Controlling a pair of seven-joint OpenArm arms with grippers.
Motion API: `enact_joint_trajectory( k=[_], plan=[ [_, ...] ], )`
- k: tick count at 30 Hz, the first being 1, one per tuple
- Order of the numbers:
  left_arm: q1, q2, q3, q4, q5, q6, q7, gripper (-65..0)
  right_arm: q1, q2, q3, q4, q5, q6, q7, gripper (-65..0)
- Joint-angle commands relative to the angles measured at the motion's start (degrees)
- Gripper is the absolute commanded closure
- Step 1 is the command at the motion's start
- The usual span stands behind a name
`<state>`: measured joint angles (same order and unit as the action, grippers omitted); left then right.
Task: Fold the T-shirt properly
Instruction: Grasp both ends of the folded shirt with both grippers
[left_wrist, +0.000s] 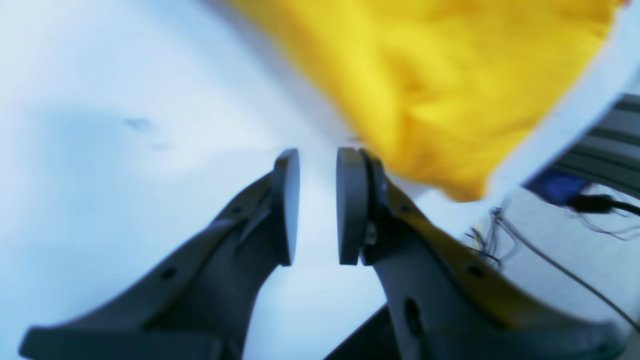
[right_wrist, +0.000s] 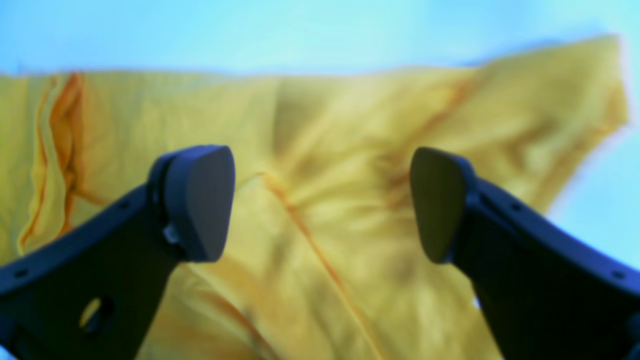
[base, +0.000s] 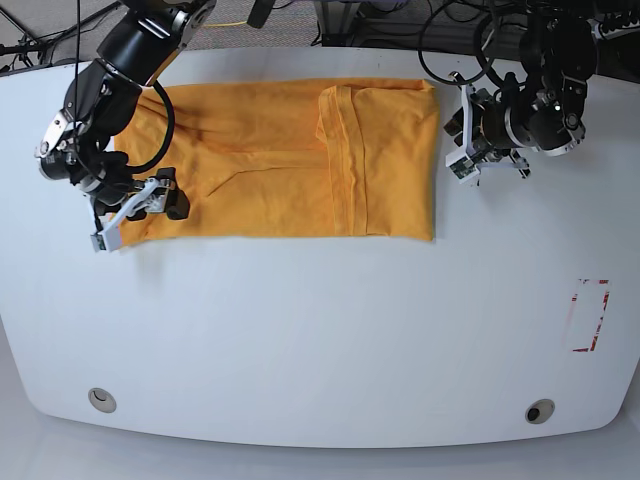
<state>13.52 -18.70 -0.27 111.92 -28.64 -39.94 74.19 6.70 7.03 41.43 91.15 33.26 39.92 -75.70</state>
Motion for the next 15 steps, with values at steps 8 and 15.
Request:
enact_joint_trajectory(
  k=[8, 15],
  plan=[
    [-1.2, 6.0, -0.4, 0.3, 1.6, -0.1, -4.1, -10.7, -1.3, 7.6, 8.6, -2.2, 8.2, 0.1, -0.7, -54.1],
    [-1.5, 11.6, -0.5, -3.7, 15.7, -0.1, -4.3, -10.7, -1.0, 13.6, 13.6, -15.0, 9.5, 0.1, -0.6, -54.1]
  ],
)
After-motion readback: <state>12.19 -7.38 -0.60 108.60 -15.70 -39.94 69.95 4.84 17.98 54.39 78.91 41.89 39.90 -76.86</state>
